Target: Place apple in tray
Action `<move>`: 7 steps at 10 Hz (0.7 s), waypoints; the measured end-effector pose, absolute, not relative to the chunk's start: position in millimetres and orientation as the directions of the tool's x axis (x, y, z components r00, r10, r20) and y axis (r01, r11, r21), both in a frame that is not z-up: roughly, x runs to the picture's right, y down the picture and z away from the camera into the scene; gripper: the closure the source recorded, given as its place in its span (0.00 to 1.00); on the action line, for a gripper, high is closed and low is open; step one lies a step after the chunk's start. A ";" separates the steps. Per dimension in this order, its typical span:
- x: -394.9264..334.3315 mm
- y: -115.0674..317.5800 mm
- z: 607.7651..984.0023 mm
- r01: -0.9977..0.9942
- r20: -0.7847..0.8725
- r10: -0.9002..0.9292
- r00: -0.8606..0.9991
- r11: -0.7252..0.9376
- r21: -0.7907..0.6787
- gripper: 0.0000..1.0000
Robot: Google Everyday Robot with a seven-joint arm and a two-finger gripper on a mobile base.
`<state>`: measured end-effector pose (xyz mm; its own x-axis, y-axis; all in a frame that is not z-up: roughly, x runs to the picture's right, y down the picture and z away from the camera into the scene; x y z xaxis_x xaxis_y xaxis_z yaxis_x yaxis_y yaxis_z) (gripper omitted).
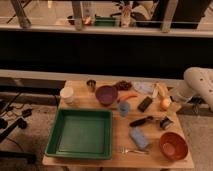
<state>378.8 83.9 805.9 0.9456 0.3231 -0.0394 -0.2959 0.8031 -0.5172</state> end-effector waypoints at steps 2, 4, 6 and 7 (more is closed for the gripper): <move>381.0 84.2 813.5 -0.304 -0.043 0.331 0.943 0.799 -0.519 0.20; 386.1 86.0 823.8 -0.298 -0.043 0.328 0.944 0.788 -0.539 0.20; 386.5 84.4 833.8 -0.282 -0.032 0.318 0.947 0.782 -0.557 0.20; 386.4 82.8 840.8 -0.267 -0.021 0.310 0.950 0.781 -0.565 0.20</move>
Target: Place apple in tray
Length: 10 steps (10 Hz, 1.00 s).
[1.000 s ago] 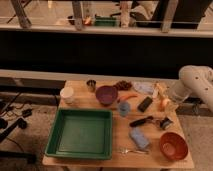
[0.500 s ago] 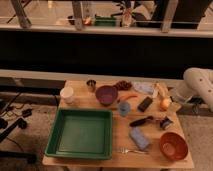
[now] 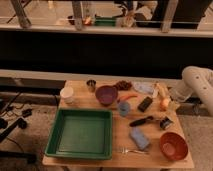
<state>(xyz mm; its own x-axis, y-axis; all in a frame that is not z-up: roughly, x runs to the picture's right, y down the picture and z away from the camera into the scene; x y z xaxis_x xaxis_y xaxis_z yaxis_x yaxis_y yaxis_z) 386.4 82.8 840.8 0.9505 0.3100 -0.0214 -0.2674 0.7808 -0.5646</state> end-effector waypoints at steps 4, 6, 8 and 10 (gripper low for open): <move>398.3 84.2 863.1 -0.253 -0.009 0.308 0.951 0.762 -0.596 0.20; 409.8 87.2 870.7 -0.276 -0.006 0.344 0.939 0.742 -0.611 0.20; 417.6 89.6 878.7 -0.294 -0.007 0.370 0.929 0.727 -0.621 0.20; 422.0 91.5 885.5 -0.309 -0.011 0.388 0.922 0.716 -0.626 0.20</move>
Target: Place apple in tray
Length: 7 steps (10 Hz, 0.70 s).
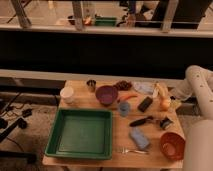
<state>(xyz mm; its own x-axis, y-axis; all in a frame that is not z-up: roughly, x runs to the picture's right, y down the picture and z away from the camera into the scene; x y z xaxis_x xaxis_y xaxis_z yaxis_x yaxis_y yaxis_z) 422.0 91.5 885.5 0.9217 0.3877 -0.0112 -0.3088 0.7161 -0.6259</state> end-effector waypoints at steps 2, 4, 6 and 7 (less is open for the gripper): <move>425.7 96.1 889.4 -0.318 -0.015 0.399 0.917 0.708 -0.630 0.20; 423.5 97.2 892.1 -0.319 -0.011 0.404 0.915 0.705 -0.634 0.20; 424.3 99.2 891.8 -0.321 -0.004 0.413 0.911 0.702 -0.636 0.20; 423.0 99.0 892.1 -0.317 0.002 0.412 0.911 0.703 -0.636 0.20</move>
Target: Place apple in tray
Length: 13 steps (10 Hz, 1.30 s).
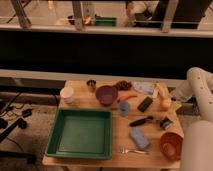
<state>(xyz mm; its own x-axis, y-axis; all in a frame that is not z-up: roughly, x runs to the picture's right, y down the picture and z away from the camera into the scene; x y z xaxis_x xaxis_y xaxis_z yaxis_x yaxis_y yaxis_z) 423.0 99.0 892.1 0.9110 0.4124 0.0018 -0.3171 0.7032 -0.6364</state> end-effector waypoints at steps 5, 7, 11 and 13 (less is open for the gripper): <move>418.8 101.1 895.4 -0.296 0.022 0.404 0.914 0.705 -0.644 0.20; 415.2 103.1 899.0 -0.279 0.025 0.389 0.921 0.703 -0.654 0.20; 416.4 104.6 903.4 -0.270 0.021 0.379 0.925 0.696 -0.665 0.20; 419.6 107.7 904.3 -0.270 0.018 0.379 0.925 0.691 -0.671 0.21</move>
